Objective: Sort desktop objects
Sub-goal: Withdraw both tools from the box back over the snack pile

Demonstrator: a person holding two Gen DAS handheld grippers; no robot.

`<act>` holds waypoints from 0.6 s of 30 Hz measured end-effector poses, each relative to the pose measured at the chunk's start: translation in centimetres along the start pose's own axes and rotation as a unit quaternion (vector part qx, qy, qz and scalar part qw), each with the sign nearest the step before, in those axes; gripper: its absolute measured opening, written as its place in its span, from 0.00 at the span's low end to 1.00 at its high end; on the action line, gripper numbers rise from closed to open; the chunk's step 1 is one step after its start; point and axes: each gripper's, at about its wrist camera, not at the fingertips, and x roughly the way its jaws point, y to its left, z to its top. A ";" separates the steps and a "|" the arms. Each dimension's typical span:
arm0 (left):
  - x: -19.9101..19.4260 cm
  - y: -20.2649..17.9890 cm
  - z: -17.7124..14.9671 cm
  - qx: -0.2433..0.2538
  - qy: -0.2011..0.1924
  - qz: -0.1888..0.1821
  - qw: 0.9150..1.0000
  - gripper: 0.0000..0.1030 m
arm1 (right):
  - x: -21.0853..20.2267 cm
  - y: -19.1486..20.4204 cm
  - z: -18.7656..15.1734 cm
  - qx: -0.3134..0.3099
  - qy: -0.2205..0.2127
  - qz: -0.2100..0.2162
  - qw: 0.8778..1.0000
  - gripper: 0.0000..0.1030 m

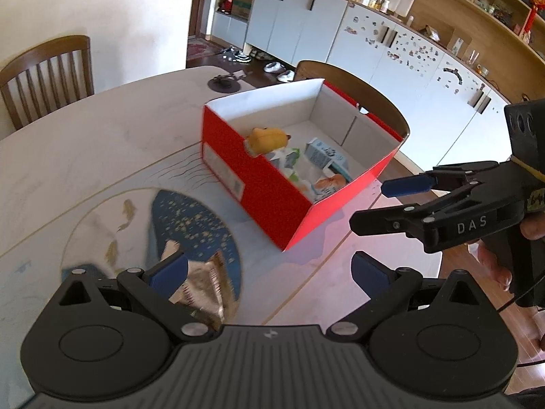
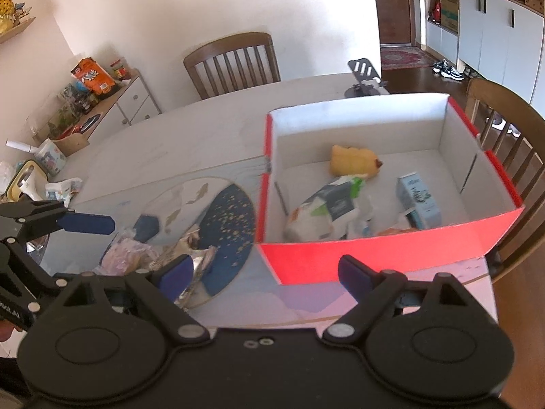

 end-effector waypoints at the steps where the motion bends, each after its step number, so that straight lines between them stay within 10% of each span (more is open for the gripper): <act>1: -0.3 0.4 -0.3 -0.002 0.000 0.002 1.000 1.00 | 0.1 0.4 -0.1 0.000 0.001 0.001 1.000 0.89; 18: -4.5 5.1 -5.5 -0.015 -0.004 0.012 1.000 1.00 | 1.4 7.2 -2.7 -0.016 0.015 0.000 1.000 0.89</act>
